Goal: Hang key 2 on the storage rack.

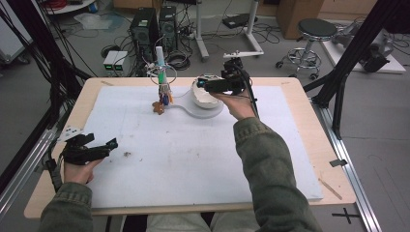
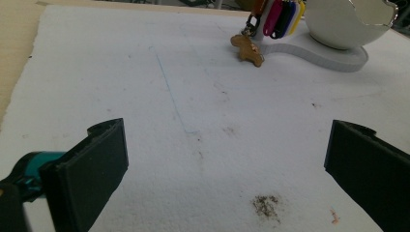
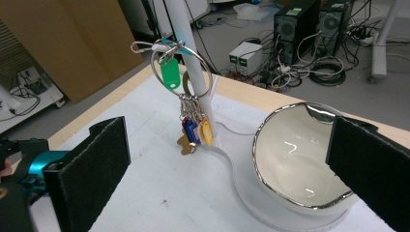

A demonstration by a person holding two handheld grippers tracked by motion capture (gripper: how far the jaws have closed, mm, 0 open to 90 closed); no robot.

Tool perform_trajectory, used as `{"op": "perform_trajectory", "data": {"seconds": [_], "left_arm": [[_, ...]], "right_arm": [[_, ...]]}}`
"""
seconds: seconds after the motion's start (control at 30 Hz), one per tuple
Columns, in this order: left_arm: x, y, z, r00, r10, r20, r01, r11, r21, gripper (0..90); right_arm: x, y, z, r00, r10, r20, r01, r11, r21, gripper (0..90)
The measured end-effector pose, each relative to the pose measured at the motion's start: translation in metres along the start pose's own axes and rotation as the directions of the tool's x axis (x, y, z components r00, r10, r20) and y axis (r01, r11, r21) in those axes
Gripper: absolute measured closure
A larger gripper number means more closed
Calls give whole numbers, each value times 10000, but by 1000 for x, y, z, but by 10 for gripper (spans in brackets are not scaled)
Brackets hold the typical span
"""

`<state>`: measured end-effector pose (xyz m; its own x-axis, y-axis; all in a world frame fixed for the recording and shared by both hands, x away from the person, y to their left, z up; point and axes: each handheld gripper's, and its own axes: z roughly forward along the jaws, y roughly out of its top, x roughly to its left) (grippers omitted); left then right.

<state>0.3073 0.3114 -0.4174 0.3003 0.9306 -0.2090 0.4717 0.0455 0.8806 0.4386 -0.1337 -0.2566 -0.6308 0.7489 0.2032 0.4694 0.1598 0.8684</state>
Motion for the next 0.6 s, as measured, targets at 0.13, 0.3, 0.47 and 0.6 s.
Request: {"op": "perform_trajectory", "data": {"seconds": [0.13,0.3,0.47,0.6], "left_arm": [[0,0,0,10000,-22,-8,22,10000,-17,22],[0,0,0,10000,-6,-14,6,10000,-6,22],[0,0,0,10000,-12,-18,12,10000,-7,22],[0,0,0,10000,8,-19,-8,10000,8,22]], "right_arm": [[-1,-6,-3,10000,-18,-4,18,10000,14,10],[-2,-13,-8,10000,-88,13,88,10000,-17,10],[-4,-23,-16,9999,-93,-51,92,9999,-138,10],[-6,-32,-21,9999,-49,-122,46,9998,-216,10]]}}
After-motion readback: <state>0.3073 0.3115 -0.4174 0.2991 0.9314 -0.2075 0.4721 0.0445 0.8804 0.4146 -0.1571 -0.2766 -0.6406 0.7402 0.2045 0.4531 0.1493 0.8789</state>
